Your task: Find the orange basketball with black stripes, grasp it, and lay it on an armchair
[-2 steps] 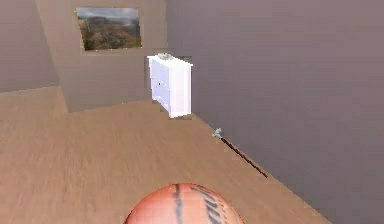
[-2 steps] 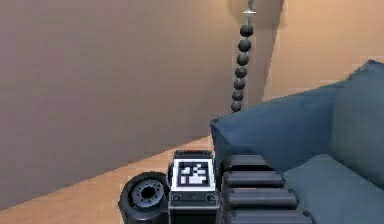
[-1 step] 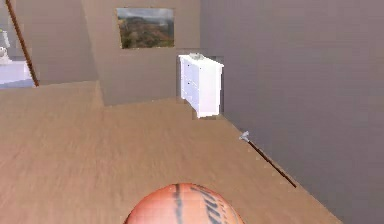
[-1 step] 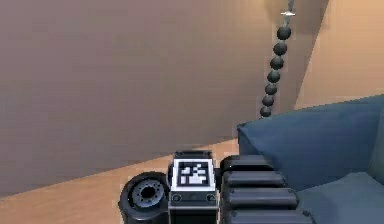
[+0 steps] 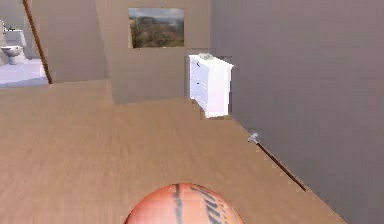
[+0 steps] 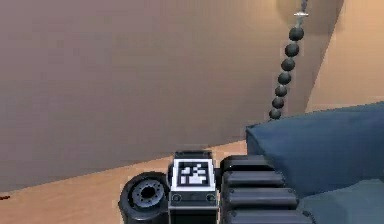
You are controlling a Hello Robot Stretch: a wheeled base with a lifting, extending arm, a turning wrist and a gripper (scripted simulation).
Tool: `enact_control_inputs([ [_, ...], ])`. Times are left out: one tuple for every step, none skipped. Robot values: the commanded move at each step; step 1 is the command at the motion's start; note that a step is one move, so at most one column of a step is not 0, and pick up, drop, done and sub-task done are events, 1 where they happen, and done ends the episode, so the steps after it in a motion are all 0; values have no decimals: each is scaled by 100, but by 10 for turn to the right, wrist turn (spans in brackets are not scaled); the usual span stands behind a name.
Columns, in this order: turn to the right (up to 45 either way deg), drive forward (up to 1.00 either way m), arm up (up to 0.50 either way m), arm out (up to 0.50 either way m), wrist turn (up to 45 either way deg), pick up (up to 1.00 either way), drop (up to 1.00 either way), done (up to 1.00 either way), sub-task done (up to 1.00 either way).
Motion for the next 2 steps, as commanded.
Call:
enact_control_inputs([
  [450, 0, 0, 0, 0, 0, 0, 0, 0],
  [450, 0, 0, 0, 0, 0, 0, 0, 0],
])
